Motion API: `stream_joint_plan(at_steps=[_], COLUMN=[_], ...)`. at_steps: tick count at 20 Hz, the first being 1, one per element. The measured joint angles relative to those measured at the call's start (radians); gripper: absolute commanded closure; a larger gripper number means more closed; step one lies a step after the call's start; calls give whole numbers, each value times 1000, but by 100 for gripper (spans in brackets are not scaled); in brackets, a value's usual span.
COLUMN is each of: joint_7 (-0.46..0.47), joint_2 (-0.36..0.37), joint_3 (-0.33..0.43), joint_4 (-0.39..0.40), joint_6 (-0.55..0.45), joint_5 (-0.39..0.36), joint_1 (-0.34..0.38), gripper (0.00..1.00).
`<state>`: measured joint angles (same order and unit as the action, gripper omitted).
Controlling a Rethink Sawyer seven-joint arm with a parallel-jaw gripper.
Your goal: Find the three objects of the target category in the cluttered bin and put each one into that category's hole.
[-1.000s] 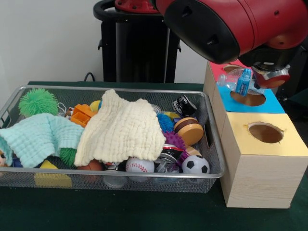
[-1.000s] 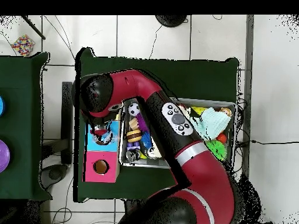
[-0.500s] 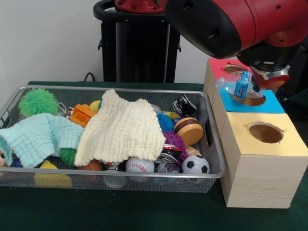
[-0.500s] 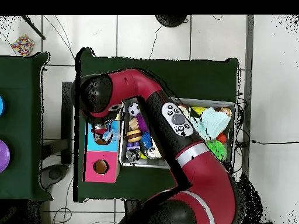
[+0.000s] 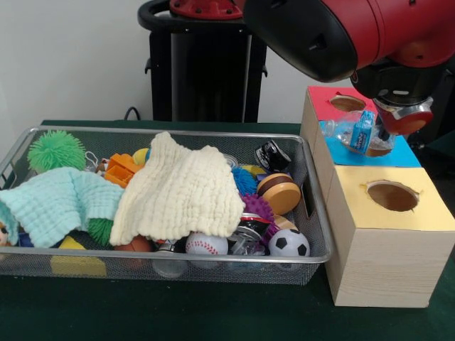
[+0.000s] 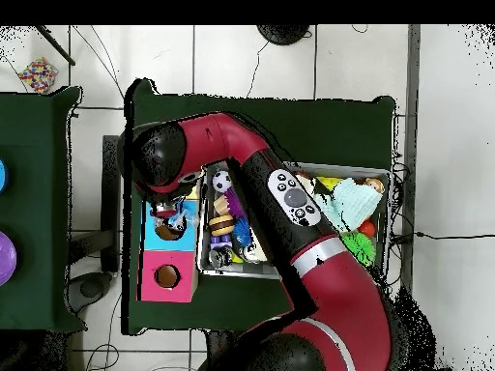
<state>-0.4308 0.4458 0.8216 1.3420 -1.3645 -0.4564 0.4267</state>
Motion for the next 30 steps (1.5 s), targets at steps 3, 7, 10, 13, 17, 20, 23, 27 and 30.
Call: stream_joint_plan(at_steps=[3, 7, 10, 13, 17, 20, 23, 27, 30], joint_7=[0, 0, 0, 0, 0, 0, 0, 0, 0], joint_2=[0, 0, 0, 0, 2, 5, 8, 13, 13], joint_3=[-1, -6, -12, -20, -39, -45, -46, -45, -46], joint_4=[0, 1, 1, 1, 1, 1, 1, 1, 1], joint_6=[5, 6, 6, 6, 6, 5, 6, 6, 6], joint_5=[0, -1, -4, -6, -8, -9, -12, -13, -13], joint_1=[0, 0, -2, -7, -17, -24, -29, -34, -34], gripper=[100, 100, 100, 100, 100, 100, 100, 100, 100])
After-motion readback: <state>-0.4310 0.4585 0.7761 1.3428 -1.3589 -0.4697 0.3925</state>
